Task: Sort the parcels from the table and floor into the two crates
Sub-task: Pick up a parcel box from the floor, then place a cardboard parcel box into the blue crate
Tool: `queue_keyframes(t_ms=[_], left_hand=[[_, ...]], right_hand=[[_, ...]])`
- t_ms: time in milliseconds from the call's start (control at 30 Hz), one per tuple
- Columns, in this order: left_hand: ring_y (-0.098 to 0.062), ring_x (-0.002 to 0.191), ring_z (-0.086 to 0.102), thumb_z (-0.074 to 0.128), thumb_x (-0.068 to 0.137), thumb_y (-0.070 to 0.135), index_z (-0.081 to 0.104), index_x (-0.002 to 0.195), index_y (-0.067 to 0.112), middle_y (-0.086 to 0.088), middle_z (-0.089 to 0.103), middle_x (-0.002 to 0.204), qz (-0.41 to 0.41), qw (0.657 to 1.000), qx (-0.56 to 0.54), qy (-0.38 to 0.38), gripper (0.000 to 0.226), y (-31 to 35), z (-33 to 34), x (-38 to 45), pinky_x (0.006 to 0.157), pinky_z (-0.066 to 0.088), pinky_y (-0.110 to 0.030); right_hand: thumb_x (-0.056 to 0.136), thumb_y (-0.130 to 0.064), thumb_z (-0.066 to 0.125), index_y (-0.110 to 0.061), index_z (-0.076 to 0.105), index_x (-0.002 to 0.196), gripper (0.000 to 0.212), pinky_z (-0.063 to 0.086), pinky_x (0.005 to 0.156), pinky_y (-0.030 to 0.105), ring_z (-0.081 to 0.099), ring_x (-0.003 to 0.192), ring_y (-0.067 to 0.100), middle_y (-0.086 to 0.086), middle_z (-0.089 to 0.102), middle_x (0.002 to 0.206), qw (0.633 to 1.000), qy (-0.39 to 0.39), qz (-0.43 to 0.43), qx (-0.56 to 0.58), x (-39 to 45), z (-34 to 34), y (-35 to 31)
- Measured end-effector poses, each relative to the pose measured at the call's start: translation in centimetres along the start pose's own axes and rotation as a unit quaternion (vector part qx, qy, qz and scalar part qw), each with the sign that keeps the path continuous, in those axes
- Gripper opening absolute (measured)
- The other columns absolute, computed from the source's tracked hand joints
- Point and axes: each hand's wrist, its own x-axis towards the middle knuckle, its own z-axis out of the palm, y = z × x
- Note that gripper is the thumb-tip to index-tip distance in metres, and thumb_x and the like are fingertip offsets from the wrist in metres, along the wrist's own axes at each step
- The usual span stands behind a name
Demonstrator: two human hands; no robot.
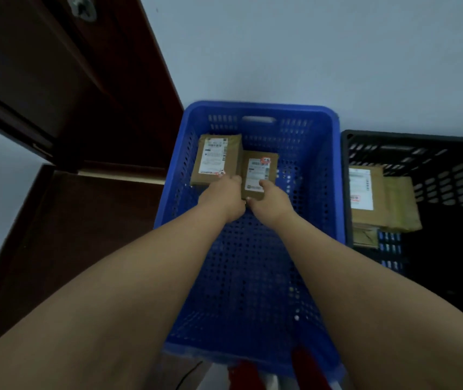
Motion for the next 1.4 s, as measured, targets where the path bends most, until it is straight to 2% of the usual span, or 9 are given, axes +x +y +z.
queue_keyframes(t_ms=[167, 267, 400, 633, 833, 967, 1100, 1233, 1400], left_hand=[[-0.032, 0.139, 0.022, 0.053, 0.096, 0.028, 0.032, 0.145, 0.013, -0.012, 0.034, 0.147, 0.048, 0.993, 0.098, 0.034, 0.056, 5.3, -0.2, -4.5, 0.105, 0.039, -0.046], [-0.032, 0.137, 0.027, 0.05, 0.098, 0.033, 0.036, 0.142, 0.013, -0.013, 0.036, 0.146, 0.09, 0.982, 0.162, 0.047, 0.05, 9.0, -0.5, -7.5, 0.107, 0.037, -0.046], [-0.033, 0.138, 0.025, 0.049, 0.098, 0.032, 0.037, 0.14, 0.012, -0.014, 0.036, 0.144, 0.139, 0.966, 0.2, 0.087, 0.047, 15.9, -0.6, -11.8, 0.105, 0.037, -0.045], [-0.033, 0.142, 0.021, 0.05, 0.096, 0.025, 0.037, 0.141, 0.012, -0.014, 0.036, 0.147, 0.252, 0.919, 0.253, 0.166, 0.048, 34.1, 1.8, -21.2, 0.107, 0.034, -0.047], [-0.03, 0.132, 0.032, 0.05, 0.094, 0.029, 0.045, 0.132, 0.014, -0.012, 0.045, 0.135, 0.359, 0.864, 0.275, 0.222, 0.041, 50.4, 2.8, -29.5, 0.097, 0.039, -0.042], [-0.03, 0.13, 0.034, 0.05, 0.094, 0.03, 0.043, 0.134, 0.014, -0.012, 0.046, 0.134, 0.41, 0.828, 0.284, 0.257, 0.044, 58.2, 2.6, -32.5, 0.093, 0.042, -0.041], [-0.03, 0.132, 0.034, 0.052, 0.094, 0.031, 0.041, 0.136, 0.014, -0.012, 0.045, 0.136, 0.438, 0.821, 0.282, 0.234, 0.046, 64.0, 4.8, -33.1, 0.098, 0.041, -0.043], [-0.03, 0.133, 0.032, 0.053, 0.094, 0.03, 0.039, 0.139, 0.013, -0.012, 0.043, 0.138, 0.463, 0.823, 0.271, 0.188, 0.05, 68.4, 8.3, -30.9, 0.1, 0.042, -0.043], [-0.03, 0.133, 0.03, 0.052, 0.095, 0.028, 0.039, 0.14, 0.013, -0.012, 0.041, 0.141, 0.46, 0.835, 0.278, 0.12, 0.049, 73.9, 12.2, -25.2, 0.1, 0.043, -0.043]], right_hand=[[0.097, -0.022, 0.051, -0.012, 0.036, 0.143, 0.049, 0.047, 0.095, 0.042, 0.048, 0.121, 0.029, 0.013, 0.047, 0.137, 0.99, 0.023, -0.044, -0.135, -6.9, -5.0, 1.4], [0.1, -0.025, 0.048, -0.01, 0.033, 0.143, 0.049, 0.042, 0.099, 0.041, 0.04, 0.127, 0.031, 0.014, 0.043, 0.14, 0.975, 0.051, -0.058, -0.21, -10.9, -8.7, 2.9], [0.099, -0.025, 0.049, -0.009, 0.039, 0.137, 0.042, 0.041, 0.098, 0.039, 0.042, 0.124, 0.031, 0.013, 0.046, 0.136, 0.962, 0.106, -0.068, -0.243, -16.7, -14.7, 5.5], [0.097, -0.022, 0.05, -0.01, 0.037, 0.14, 0.047, 0.04, 0.101, 0.041, 0.037, 0.129, 0.033, 0.013, 0.044, 0.14, 0.937, 0.194, -0.04, -0.286, -31.1, -27.3, 14.9], [0.097, -0.024, 0.049, -0.01, 0.038, 0.141, 0.047, 0.04, 0.103, 0.042, 0.036, 0.131, 0.033, 0.014, 0.043, 0.141, 0.913, 0.299, 0.025, -0.278, -43.3, -38.9, 22.0], [0.098, -0.024, 0.048, -0.01, 0.04, 0.138, 0.044, 0.042, 0.092, 0.04, 0.041, 0.126, 0.033, 0.013, 0.047, 0.136, 0.897, 0.347, 0.045, -0.269, -48.2, -43.8, 25.0], [0.097, -0.023, 0.048, -0.012, 0.039, 0.138, 0.043, 0.043, 0.096, 0.041, 0.04, 0.126, 0.032, 0.013, 0.046, 0.137, 0.89, 0.384, 0.081, -0.231, -50.5, -46.9, 28.5], [0.096, -0.02, 0.049, -0.012, 0.036, 0.142, 0.049, 0.04, 0.099, 0.04, 0.038, 0.129, 0.032, 0.013, 0.044, 0.139, 0.897, 0.371, 0.126, -0.203, -50.3, -49.0, 33.1], [0.097, -0.027, 0.05, -0.012, 0.036, 0.142, 0.05, 0.037, 0.102, 0.04, 0.035, 0.131, 0.032, 0.013, 0.043, 0.139, 0.906, 0.348, 0.182, -0.159, -47.2, -52.0, 39.7]])
